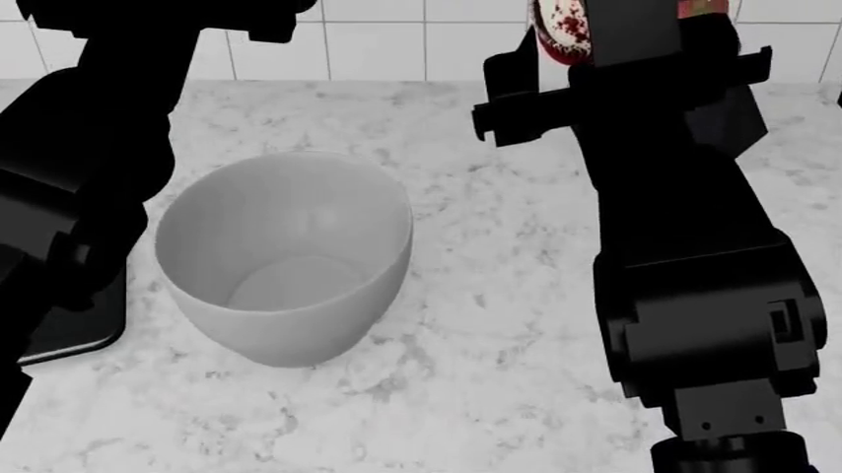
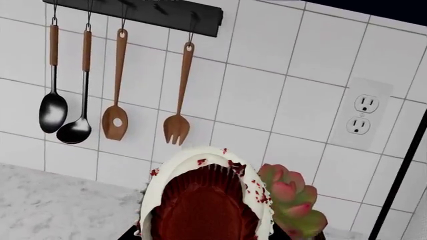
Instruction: Move the fresh-baked cupcake off the tray onto the counter, and place the bowl used for mixing into the sink.
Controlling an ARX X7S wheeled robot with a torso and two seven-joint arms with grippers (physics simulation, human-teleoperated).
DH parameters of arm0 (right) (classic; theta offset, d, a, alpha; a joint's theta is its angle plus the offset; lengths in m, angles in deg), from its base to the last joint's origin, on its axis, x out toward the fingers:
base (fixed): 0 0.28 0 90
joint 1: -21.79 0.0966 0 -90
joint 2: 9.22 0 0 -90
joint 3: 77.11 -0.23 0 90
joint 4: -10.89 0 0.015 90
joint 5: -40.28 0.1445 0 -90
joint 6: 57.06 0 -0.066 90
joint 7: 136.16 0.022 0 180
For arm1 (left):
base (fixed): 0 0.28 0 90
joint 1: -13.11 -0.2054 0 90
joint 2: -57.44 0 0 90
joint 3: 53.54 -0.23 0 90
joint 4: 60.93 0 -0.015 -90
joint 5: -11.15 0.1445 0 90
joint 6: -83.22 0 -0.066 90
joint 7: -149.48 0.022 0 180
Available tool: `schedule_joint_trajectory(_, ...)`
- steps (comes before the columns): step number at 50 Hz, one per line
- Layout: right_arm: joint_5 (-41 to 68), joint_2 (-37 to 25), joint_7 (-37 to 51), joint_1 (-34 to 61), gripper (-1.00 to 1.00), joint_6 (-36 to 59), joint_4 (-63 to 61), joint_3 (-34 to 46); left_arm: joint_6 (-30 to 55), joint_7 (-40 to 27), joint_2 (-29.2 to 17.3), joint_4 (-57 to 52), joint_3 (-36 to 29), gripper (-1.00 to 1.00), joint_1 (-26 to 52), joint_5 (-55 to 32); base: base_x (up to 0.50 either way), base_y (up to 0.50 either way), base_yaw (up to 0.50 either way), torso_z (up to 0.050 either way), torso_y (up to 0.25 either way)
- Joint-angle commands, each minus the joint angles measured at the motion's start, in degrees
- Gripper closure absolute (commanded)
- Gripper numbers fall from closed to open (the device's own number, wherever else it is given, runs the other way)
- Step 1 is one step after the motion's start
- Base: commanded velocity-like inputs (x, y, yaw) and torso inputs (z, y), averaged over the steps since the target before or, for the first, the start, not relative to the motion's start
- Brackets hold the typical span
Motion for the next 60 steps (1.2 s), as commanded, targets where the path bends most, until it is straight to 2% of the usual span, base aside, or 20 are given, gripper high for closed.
schedule_joint_trajectory(1,-1.34,-0.17,-0.66,-1.16,1.00,0.78,-0.46,0.37,0.12,-0.43,-0.45,-0.88,0.48,-1.00,-0.49,-0.10,0.00,0.00,0.00,0.000,0.000)
schedule_joint_trajectory(46,1.01,-0.84,0.06,-7.74,1.00,2.07,-1.29,-0.18,-0.09,-0.82,-0.62,-1.18,-0.21,-1.00,-0.54,-0.67,0.00,0.00,0.00,0.000,0.000)
schedule_joint_trajectory(60,2.26,-1.58,-0.78,-9.78,1.00,5.62,-2.22,0.30,-0.13,-0.95,-0.73,-1.35,-0.41,-1.00,-0.60,-0.83,0.00,0.00,0.00,0.000,0.000)
